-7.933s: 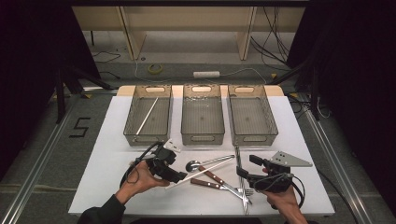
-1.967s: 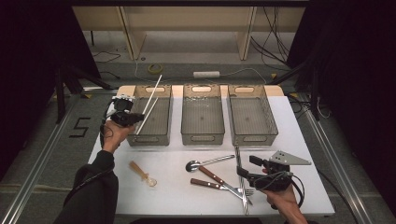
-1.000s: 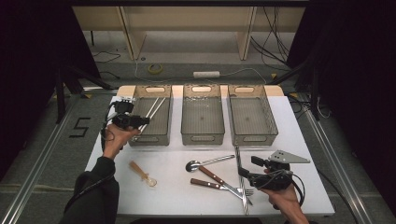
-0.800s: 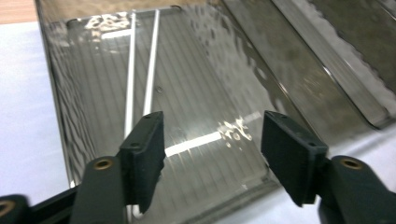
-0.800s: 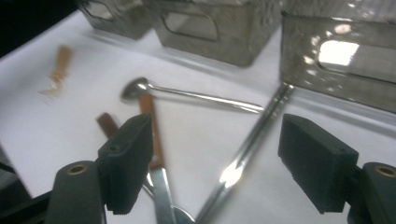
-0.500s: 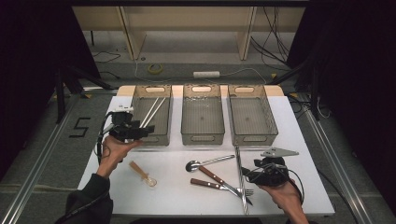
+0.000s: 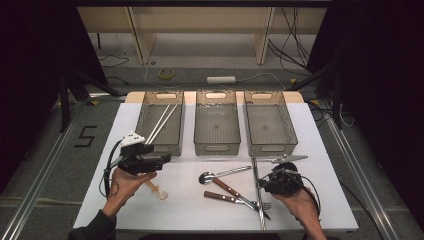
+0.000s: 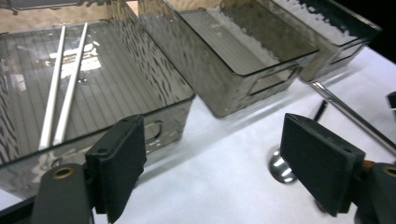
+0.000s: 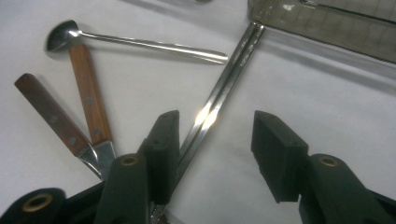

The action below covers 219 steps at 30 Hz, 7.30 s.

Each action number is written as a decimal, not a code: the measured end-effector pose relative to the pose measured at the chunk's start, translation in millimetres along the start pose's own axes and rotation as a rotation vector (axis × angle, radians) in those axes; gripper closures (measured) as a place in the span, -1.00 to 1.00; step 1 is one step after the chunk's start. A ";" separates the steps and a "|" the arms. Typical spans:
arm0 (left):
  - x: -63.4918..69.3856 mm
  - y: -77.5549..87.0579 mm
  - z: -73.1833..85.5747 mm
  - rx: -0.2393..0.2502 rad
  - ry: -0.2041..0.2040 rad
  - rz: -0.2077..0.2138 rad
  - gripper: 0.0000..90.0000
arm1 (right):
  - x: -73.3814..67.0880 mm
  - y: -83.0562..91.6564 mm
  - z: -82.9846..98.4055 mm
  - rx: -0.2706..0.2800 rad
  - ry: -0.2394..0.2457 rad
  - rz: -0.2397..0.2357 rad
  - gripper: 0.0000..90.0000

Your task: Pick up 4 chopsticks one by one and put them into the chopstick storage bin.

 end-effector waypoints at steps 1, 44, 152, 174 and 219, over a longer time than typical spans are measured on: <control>0.4 1.7 2.4 0.005 -0.004 -0.005 -0.52 | -0.1 -1.2 0.1 -0.009 0.000 0.001 0.23; 26.1 24.0 37.0 0.014 -0.095 0.014 -0.61 | -5.7 -21.4 5.3 -0.140 -0.049 -0.024 0.66; 31.5 24.9 38.4 0.015 -0.127 0.019 -0.60 | -26.6 -30.9 3.7 -0.302 -0.014 0.006 0.85; 31.0 24.6 38.6 0.012 -0.130 0.026 -0.60 | -26.6 -25.0 0.3 -0.274 -0.009 0.024 0.92; 57.9 11.8 27.1 -0.009 -0.221 0.156 -0.63 | -85.6 -8.8 -28.8 -0.309 0.369 -0.206 0.93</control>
Point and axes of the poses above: each handheld gripper's, and its own axes: y roughly backward along the jaws, z roughly out of its underside, x roughly to its right, the point moved 5 cm from there along -y, roughly forward along the jaws, and after that the axes turned 14 degrees about -z, right-handed, at the moved point
